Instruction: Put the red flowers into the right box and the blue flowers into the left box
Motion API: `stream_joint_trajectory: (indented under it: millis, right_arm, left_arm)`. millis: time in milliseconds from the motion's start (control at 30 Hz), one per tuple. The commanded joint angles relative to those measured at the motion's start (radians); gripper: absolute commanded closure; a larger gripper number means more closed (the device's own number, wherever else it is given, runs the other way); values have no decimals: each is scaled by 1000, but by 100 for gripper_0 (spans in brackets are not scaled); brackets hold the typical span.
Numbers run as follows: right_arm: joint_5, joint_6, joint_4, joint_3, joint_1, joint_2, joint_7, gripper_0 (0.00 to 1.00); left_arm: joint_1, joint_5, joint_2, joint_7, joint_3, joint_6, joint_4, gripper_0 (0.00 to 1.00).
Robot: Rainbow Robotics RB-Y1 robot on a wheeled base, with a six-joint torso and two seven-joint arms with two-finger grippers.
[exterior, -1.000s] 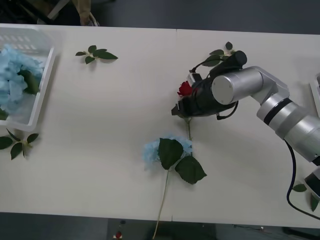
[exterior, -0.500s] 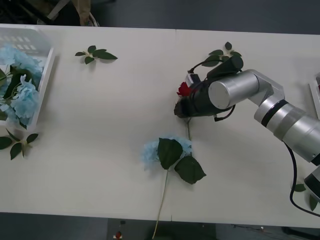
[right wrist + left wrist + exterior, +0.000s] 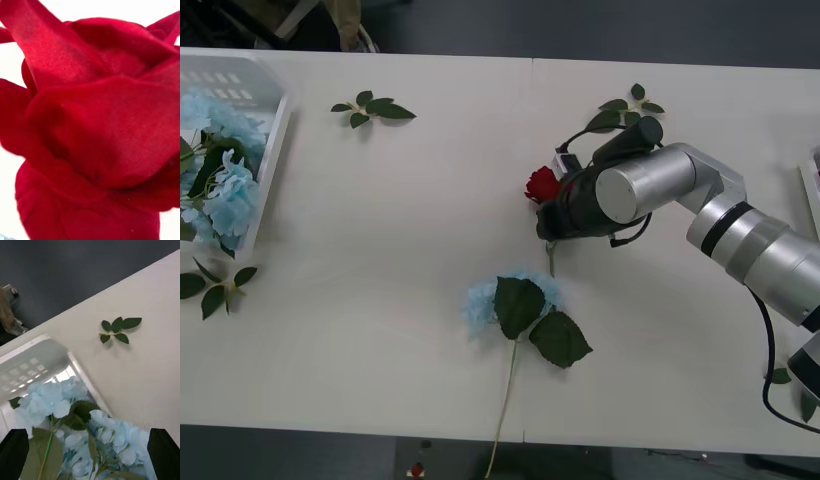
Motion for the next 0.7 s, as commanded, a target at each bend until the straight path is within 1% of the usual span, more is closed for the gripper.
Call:
stream_joint_trajectory:
  millis: [33, 100, 133, 233, 367, 600, 700]
  right_arm:
    - [-3, -6, -8, -15, -7, -10, 0, 100]
    - [-12, -4, -8, -36, -10, -19, 2, 100]
    - [-17, -4, -8, -44, -12, -24, 2, 100]
    - [-37, 51, -11, -110, -21, -42, 2, 100]
    - [-73, 162, -28, -239, -36, -99, 14, 100]
    - [-115, 364, -99, -426, -36, -235, 45, 100]
    - [-115, 447, -110, -504, -36, -295, 117, 100]
  left_arm:
    - [-23, -59, -112, 126, 5, 2, -94, 8]
    - [-17, -113, -176, 181, 6, 1, -140, 8]
    - [-15, -127, -190, 197, 5, 1, -153, 8]
    - [-2, -190, -261, 273, 5, 14, -219, 8]
    - [0, -241, -342, 425, -20, 88, -281, 8]
    - [1, -313, -423, 629, -118, 162, -365, 7]
    - [1, -333, -465, 718, -155, 200, -387, 8]
